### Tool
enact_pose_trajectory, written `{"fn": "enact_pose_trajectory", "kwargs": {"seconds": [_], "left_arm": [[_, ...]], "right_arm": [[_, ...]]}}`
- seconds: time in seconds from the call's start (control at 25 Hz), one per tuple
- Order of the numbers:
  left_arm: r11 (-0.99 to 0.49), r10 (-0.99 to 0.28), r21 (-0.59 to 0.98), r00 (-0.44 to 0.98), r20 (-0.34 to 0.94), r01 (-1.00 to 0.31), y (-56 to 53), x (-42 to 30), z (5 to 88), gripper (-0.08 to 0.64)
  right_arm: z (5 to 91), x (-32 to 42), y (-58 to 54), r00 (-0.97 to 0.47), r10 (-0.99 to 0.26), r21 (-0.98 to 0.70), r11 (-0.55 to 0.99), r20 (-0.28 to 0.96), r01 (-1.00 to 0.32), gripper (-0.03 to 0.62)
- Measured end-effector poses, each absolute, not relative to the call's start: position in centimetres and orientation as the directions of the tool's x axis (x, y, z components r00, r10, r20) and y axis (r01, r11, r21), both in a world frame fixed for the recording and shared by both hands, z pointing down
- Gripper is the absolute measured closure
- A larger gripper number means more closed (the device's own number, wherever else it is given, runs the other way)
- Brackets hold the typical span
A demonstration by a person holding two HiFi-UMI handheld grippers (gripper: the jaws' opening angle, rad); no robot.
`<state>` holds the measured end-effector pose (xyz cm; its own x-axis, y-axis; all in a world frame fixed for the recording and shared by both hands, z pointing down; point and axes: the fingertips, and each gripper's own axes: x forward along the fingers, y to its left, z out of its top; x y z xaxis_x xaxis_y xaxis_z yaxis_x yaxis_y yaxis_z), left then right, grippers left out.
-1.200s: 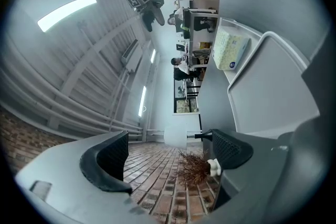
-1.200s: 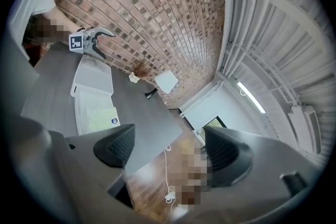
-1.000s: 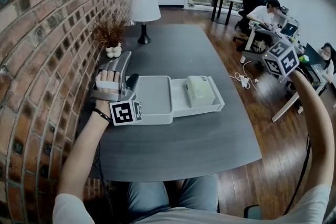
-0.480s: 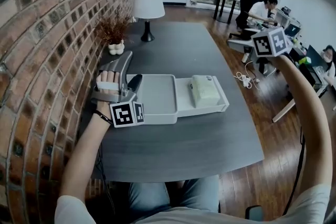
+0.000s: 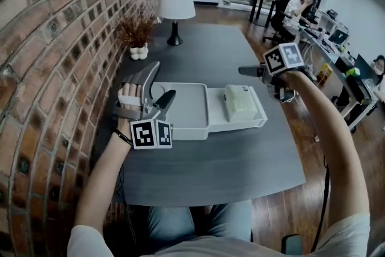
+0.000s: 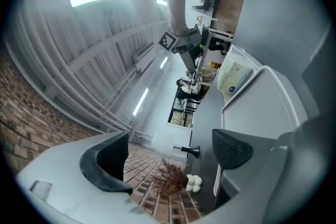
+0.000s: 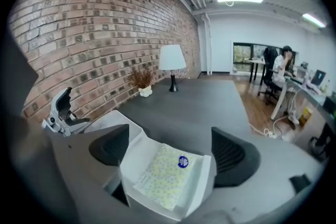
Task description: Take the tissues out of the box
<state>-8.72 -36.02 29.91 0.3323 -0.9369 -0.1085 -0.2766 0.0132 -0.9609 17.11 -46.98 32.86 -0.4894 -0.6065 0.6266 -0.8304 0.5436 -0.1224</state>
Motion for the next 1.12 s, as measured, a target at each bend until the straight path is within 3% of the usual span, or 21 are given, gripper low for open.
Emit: {"fn": "enact_pose_trajectory", "kwargs": {"seconds": [0.12,0.44,0.72,1.12], "left_arm": [[-0.012,-0.928,-0.947,0.357,-0.109,-0.321,-35.4,-8.4,29.8,0.072],[-0.034,-0.913,-0.920,0.387,-0.130,-0.391,-34.1,-7.9,29.3,0.072],[-0.049,-0.920,-0.906,0.373,-0.123,-0.420,-33.9,-8.5,29.8,0.072],[-0.133,-0.920,-0.806,0.374,-0.116,-0.577,-33.4,-9.0,29.7,0.072]], "right_arm": [[35.5,16.9,-47.1,-0.476,-0.565,-0.200,0.481,0.674,-0.853,0.091],[43.0,17.3,-44.8,-0.373,-0.387,-0.220,0.385,0.843,-0.896,0.089],[45.3,15.9,-44.4,-0.322,-0.353,-0.192,0.355,0.878,-0.915,0.087],[47.3,16.6,-44.7,-0.246,-0.357,-0.134,0.310,0.901,-0.941,0.087]]}}
